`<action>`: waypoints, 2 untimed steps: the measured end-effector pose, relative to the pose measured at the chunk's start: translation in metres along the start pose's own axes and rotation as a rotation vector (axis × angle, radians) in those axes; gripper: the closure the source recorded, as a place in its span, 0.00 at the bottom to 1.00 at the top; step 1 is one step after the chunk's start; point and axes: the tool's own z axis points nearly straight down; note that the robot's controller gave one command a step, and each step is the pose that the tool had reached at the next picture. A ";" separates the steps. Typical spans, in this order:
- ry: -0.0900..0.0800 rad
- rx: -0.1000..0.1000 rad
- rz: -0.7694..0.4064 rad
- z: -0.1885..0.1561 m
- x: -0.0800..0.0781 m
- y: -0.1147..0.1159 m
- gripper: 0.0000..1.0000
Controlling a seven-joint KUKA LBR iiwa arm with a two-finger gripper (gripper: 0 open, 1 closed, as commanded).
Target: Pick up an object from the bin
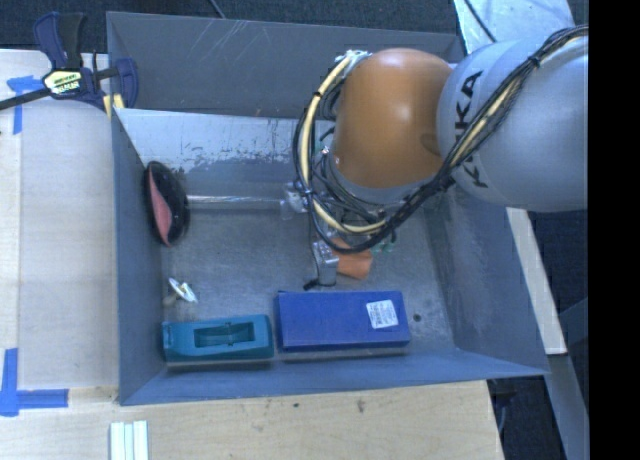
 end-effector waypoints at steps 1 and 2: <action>-0.002 -0.004 0.092 0.001 -0.006 -0.034 0.00; 0.001 0.000 0.161 0.029 0.001 -0.080 0.00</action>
Offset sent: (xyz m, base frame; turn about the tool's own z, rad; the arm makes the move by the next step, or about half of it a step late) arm 0.0132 -0.0771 -0.0284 0.1578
